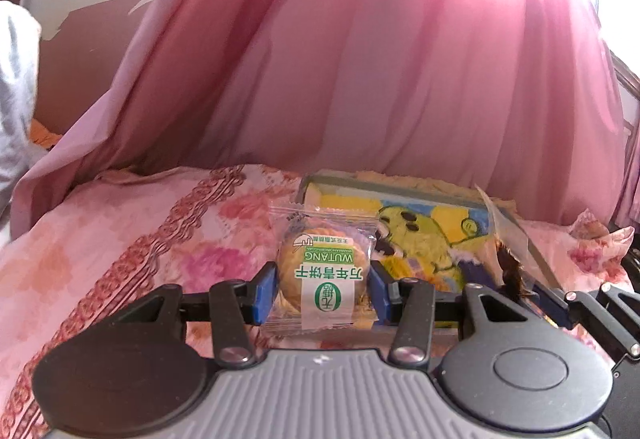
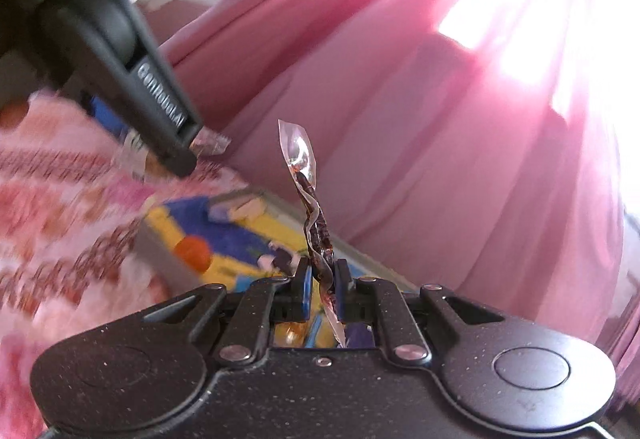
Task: Organize snacks
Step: 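Carry the fish strip and pastry packet into the grey tray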
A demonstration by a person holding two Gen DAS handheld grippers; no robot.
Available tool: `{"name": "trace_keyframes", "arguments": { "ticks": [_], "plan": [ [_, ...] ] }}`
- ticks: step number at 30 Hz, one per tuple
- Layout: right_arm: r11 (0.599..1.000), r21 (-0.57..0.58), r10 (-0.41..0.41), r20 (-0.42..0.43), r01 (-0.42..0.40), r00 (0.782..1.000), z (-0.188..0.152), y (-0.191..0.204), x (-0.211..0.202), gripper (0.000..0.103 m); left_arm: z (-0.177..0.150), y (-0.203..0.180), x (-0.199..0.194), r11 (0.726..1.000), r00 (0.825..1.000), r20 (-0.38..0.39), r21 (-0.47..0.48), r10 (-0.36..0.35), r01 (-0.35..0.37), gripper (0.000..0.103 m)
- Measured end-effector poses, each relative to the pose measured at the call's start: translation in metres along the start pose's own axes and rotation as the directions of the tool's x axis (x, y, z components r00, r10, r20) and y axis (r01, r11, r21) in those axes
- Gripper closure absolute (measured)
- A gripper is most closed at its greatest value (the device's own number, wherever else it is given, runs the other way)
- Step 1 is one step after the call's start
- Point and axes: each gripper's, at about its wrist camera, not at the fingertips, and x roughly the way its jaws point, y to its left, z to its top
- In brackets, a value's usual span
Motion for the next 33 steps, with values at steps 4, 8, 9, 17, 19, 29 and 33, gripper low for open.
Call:
{"name": "trace_keyframes", "arguments": {
  "ticks": [4, 8, 9, 17, 19, 29, 33],
  "plan": [
    [0.995, 0.102, 0.004, 0.012, -0.005, 1.0, 0.004, -0.021, 0.017, 0.092, 0.02, -0.015, 0.021, 1.0, 1.0, 0.006, -0.017, -0.017, 0.017, 0.051],
    [0.973, 0.23, 0.016, 0.006, -0.017, 1.0, 0.005, -0.043, 0.036, 0.092, 0.033, -0.033, 0.048, 1.0, 1.0, -0.011, 0.015, -0.016, 0.017, 0.051],
    [0.966, 0.26, 0.015, -0.002, -0.014, 1.0, 0.004, -0.047, 0.041, 0.092, 0.034, -0.037, 0.055, 1.0, 1.0, -0.021, 0.018, -0.013, 0.014, 0.051],
    [0.902, 0.43, 0.067, -0.07, -0.031, 0.995, -0.012, -0.066, 0.07, 0.092, 0.035, -0.049, 0.101, 1.0, 0.993, -0.119, -0.017, 0.008, -0.01, 0.051],
    [0.879, 0.476, 0.083, -0.079, -0.036, 0.993, -0.014, -0.071, 0.076, 0.092, 0.033, -0.049, 0.108, 1.0, 0.99, -0.14, -0.016, 0.015, -0.018, 0.051],
    [0.728, 0.684, 0.191, -0.126, -0.054, 0.973, -0.026, -0.091, 0.111, 0.092, 0.019, -0.056, 0.13, 0.999, 0.976, -0.219, 0.04, 0.021, -0.012, 0.051],
    [0.718, 0.694, 0.2, -0.147, -0.043, 0.969, -0.029, -0.093, 0.115, 0.091, 0.015, -0.056, 0.134, 0.999, 0.972, -0.232, 0.04, 0.02, -0.011, 0.051]
  ]
}}
